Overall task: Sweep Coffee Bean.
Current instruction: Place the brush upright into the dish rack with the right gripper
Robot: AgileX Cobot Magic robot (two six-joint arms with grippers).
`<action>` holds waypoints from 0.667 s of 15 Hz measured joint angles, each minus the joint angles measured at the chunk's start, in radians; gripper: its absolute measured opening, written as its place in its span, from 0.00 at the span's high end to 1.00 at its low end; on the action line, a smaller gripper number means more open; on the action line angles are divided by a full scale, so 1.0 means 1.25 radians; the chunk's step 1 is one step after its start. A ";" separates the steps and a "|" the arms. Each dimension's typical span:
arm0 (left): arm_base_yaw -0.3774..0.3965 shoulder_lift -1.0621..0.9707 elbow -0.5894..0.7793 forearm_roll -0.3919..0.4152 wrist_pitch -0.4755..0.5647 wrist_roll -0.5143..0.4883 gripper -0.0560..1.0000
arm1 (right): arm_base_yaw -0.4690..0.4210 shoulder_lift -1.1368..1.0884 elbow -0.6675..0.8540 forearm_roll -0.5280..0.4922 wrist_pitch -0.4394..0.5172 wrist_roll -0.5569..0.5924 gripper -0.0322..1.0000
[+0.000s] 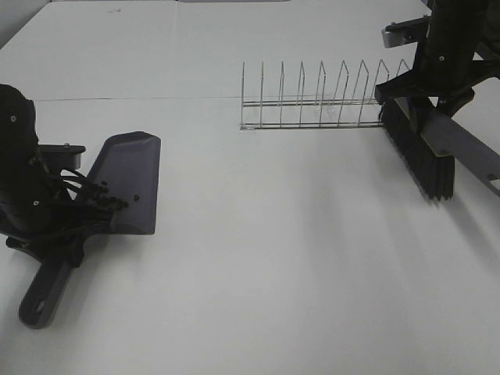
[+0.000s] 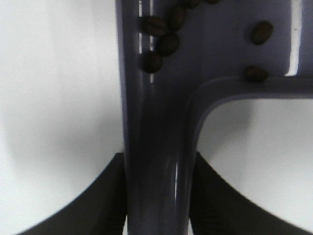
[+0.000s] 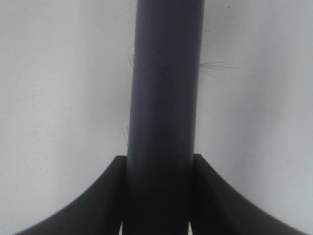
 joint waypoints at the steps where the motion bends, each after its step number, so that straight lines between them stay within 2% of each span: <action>1: 0.000 0.000 0.000 0.000 0.000 0.000 0.65 | -0.010 0.003 -0.004 0.000 -0.014 0.000 0.71; 4: 0.000 0.000 0.000 0.000 0.000 0.000 0.65 | -0.017 0.013 -0.045 0.002 -0.067 -0.002 0.71; 6: 0.000 0.000 0.000 0.000 0.000 0.000 0.65 | -0.016 0.021 -0.070 0.003 -0.066 -0.006 0.71; 7: 0.000 0.001 0.000 0.000 0.000 0.000 0.65 | -0.016 0.064 -0.150 0.006 -0.054 -0.010 0.71; 10: 0.000 0.001 0.000 0.000 0.000 0.000 0.65 | -0.016 0.143 -0.266 0.010 -0.002 -0.027 0.71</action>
